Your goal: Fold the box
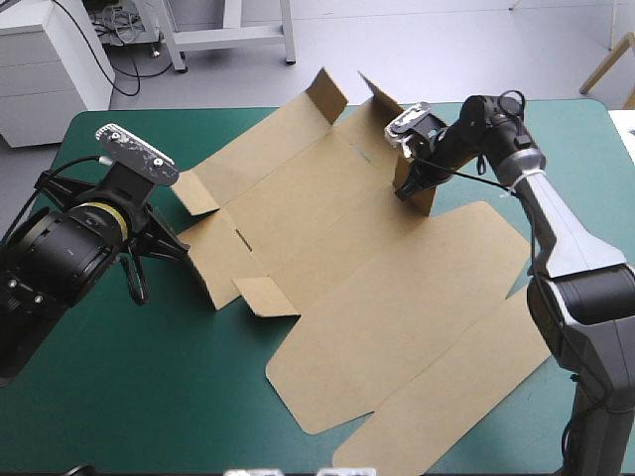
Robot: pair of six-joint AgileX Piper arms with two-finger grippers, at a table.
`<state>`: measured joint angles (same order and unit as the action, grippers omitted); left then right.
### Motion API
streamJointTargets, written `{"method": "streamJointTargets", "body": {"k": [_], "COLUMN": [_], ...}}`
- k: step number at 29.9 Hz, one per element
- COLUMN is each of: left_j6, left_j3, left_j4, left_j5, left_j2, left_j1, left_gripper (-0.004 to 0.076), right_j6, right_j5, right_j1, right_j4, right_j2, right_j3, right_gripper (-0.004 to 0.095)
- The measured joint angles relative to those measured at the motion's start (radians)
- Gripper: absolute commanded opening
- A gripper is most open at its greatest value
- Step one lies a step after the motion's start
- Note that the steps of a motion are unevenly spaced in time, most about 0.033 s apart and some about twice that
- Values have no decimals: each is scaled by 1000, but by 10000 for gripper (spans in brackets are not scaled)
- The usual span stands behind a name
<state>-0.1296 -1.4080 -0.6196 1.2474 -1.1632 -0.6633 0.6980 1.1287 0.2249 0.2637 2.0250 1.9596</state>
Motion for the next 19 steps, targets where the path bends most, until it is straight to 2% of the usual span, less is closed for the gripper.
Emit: {"method": "streamJointTargets", "body": {"k": [8,19], "left_j6": [0,0], "left_j3": [0,0], "left_j4": [-2,-3], "left_j5": [0,0], "left_j2": [0,0], "left_j1": [0,0], "left_gripper": [5,5], "right_j6": [206,410], "right_j5": [-22,-48], "right_j1": [137,253], "right_j4": [-37,-50], "right_j2": [61,62], "right_j3": [78,86], "right_gripper": [-20,-20]}}
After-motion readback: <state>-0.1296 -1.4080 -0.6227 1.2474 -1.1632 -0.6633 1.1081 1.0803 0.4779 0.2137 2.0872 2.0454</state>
